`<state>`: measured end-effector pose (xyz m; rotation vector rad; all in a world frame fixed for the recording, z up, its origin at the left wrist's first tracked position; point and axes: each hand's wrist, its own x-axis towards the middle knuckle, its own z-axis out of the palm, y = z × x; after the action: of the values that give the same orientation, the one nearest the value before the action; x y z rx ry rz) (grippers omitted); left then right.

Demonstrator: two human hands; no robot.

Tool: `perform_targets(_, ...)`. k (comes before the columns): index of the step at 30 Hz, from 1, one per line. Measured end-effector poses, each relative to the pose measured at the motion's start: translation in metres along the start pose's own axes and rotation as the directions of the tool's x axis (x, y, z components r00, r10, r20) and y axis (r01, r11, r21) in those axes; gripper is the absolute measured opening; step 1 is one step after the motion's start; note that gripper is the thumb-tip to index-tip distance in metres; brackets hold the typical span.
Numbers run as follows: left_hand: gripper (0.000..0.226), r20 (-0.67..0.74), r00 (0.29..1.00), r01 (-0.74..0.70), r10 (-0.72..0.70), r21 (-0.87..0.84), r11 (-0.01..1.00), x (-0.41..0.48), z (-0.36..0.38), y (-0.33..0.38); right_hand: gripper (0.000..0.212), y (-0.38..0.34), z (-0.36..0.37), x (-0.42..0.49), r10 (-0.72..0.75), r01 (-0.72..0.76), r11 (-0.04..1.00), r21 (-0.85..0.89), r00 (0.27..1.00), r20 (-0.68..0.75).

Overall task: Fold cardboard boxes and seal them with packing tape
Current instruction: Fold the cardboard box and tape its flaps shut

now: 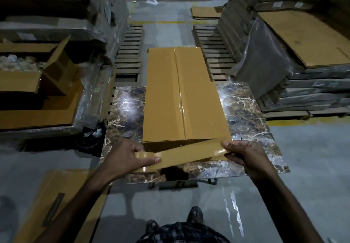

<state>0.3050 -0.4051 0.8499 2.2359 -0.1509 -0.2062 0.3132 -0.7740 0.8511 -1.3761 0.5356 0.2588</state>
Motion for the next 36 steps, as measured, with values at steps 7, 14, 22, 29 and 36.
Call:
perform_targets(7, 0.061, -0.143, 0.988, 0.074, -0.058, 0.112, 0.991, 0.012, -0.041, -0.028, 0.004, -0.015, -0.043, 0.009, 0.028, -0.013, 0.995, 0.1, 0.989, -0.145)
perform_targets(14, 0.056, -0.188, 0.98, 0.088, -0.058, 0.156, 0.984, 0.024, -0.052, -0.038, 0.007, -0.009, -0.054, 0.028, 0.02, 0.002, 0.994, 0.112, 0.98, -0.199)
perform_targets(22, 0.066, -0.192, 0.979, 0.1, -0.067, 0.166, 0.981, 0.033, -0.048, -0.054, 0.041, 0.01, -0.049, 0.05, -0.059, 0.076, 0.994, 0.078, 0.979, -0.196)
perform_targets(29, 0.064, -0.215, 0.97, 0.153, -0.112, 0.181, 0.972, 0.038, -0.047, -0.061, 0.067, 0.02, -0.041, 0.056, -0.068, 0.089, 0.993, 0.08, 0.969, -0.236)
perform_targets(36, 0.061, -0.199, 0.97, 0.176, -0.137, 0.191, 0.966, 0.043, -0.048, -0.068, 0.05, 0.03, -0.042, 0.066, -0.034, 0.057, 0.994, 0.098, 0.974, -0.225)
